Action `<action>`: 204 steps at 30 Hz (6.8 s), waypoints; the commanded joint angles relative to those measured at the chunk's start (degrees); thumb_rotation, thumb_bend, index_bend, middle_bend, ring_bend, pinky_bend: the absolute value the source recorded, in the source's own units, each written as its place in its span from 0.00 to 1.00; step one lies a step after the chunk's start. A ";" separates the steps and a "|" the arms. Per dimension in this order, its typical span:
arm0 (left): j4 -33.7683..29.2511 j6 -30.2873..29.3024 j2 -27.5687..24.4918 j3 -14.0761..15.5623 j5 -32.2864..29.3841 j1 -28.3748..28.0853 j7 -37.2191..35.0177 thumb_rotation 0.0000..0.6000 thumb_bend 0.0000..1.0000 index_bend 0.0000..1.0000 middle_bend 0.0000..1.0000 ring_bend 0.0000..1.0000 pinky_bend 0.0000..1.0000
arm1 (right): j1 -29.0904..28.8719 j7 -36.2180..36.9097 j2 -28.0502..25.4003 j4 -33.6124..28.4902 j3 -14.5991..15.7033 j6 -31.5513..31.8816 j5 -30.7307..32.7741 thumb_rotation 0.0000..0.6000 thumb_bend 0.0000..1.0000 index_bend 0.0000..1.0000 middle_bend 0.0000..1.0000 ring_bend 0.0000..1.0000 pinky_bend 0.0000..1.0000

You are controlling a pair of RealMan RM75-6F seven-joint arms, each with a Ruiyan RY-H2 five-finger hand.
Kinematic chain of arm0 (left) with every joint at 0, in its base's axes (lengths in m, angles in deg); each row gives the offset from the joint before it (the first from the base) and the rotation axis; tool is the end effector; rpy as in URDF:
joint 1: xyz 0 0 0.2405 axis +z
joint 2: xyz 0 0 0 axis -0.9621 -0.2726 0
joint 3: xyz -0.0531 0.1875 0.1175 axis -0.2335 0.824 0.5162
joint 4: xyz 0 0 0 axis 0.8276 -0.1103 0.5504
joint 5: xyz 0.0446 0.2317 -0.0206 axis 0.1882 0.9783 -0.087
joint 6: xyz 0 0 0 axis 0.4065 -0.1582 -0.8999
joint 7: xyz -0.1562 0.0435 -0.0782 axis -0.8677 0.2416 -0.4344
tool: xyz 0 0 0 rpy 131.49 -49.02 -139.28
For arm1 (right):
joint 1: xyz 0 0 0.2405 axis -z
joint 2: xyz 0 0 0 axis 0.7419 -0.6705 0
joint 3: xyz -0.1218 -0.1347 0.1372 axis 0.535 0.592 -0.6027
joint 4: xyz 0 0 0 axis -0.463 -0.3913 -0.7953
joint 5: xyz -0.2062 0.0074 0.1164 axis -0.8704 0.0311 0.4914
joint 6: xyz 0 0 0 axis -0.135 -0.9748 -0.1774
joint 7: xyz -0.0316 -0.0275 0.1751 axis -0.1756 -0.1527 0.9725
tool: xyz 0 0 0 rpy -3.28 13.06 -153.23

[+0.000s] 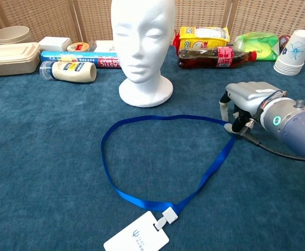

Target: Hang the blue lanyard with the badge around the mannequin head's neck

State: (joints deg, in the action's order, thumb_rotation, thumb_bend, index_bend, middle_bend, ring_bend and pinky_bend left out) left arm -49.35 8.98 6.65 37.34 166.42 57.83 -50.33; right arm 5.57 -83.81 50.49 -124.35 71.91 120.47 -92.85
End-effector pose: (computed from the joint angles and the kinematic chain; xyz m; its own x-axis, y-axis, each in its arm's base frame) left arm -0.2554 0.2686 0.0823 0.4389 0.1055 0.8923 0.8907 -0.1819 -0.4166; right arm -0.1307 -0.3455 -0.0936 0.5179 -0.3035 0.7998 -0.8480 -0.0590 0.5267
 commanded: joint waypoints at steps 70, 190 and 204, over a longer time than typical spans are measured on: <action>-7.90 17.90 10.49 -7.49 -25.97 -17.59 28.97 0.45 0.20 0.67 1.00 1.00 1.00 | 1.35 1.76 -1.41 -4.68 0.66 1.23 -2.65 1.00 0.55 0.66 1.00 1.00 1.00; 4.73 4.74 37.48 -10.86 -63.93 -40.73 54.68 0.65 0.22 0.54 1.00 1.00 1.00 | 5.26 10.60 -3.95 -1.85 1.10 -3.19 -3.55 1.00 0.55 0.67 1.00 1.00 1.00; 6.40 3.20 39.46 -10.53 -63.69 -41.45 56.76 0.65 0.23 0.54 1.00 1.00 1.00 | 5.70 11.58 -4.22 -1.87 1.12 -3.35 -3.81 1.00 0.55 0.67 1.00 1.00 1.00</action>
State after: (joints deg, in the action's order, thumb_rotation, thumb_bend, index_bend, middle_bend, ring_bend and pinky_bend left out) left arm -42.99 12.21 46.08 26.78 102.70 16.39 6.39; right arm 11.26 -72.24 46.27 -126.23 73.03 117.11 -96.66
